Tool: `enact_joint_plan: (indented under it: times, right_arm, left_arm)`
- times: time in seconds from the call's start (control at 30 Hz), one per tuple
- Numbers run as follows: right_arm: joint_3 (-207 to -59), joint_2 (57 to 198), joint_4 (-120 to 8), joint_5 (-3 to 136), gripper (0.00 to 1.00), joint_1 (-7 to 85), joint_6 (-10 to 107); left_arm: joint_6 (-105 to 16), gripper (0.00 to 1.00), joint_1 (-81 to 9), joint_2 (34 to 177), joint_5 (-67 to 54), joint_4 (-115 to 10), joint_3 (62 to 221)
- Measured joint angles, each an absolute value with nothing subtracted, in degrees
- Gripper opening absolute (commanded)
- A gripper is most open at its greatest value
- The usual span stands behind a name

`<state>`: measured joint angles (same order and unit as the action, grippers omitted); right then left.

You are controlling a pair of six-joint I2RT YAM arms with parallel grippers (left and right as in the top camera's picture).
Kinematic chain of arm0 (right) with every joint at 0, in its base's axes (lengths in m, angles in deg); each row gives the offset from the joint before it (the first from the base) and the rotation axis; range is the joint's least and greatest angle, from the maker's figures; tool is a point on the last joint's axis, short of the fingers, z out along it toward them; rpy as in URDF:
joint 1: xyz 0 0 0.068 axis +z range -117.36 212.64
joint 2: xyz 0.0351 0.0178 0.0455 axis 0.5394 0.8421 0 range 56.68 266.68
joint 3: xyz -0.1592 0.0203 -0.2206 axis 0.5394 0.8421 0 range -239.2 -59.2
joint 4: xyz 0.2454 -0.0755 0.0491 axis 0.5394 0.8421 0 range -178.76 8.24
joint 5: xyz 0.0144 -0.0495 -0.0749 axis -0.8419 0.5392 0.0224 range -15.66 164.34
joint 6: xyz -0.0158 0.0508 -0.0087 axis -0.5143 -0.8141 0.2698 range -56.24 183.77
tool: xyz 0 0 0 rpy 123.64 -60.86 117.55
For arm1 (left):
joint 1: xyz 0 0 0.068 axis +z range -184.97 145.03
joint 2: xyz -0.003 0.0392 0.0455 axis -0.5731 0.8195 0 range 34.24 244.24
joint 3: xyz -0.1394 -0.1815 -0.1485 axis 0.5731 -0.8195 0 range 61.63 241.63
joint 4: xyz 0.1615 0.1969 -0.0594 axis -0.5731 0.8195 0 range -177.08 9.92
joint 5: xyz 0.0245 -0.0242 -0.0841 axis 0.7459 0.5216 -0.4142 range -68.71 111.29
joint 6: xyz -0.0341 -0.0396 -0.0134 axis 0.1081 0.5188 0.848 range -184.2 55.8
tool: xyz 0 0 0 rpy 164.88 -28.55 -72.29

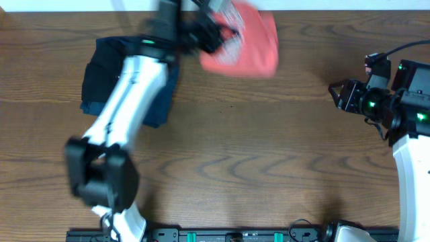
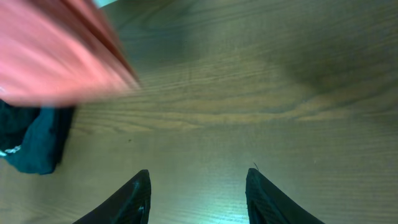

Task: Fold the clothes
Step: 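Carry the red shirt with the left gripper onto the navy stack and release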

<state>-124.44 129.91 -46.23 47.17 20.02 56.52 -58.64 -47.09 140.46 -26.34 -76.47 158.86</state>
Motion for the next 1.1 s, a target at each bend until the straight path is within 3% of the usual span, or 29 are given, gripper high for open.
enact_joint_plan:
  times: [0.2, 0.57, 0.63, 0.8, 0.83, 1.1]
  right_arm:
    - [-124.4, 129.4, -42.7, 46.9, 0.44, 20.0, 56.4]
    - [-124.4, 129.4, -41.5, 46.9, 0.41, 20.0, 56.4]
    - [-124.4, 129.4, -41.4, 46.9, 0.41, 20.0, 56.4]
    - [-124.4, 129.4, -41.1, 46.9, 0.41, 20.0, 56.4]
    - [-124.4, 129.4, -40.7, 46.9, 0.41, 20.0, 56.3]
    - [-124.4, 129.4, -40.0, 46.9, 0.42, 20.0, 56.4]
  left_arm:
    - [-56.5, 0.06, -34.0, 136.9, -26.5, -79.2, 160.2]
    - [-55.0, 0.08, -19.5, 143.1, -16.2, -54.2, 157.5]
    - [-54.9, 0.17, -18.7, 144.9, -14.1, -51.9, 156.8]
    - [-54.8, 0.62, -18.1, 151.2, -11.0, -49.2, 156.5]
    - [-54.7, 0.67, -18.1, 152.0, -10.8, -48.9, 156.4]
    - [-53.9, 0.79, -16.7, 147.0, -7.6, -41.0, 156.4]
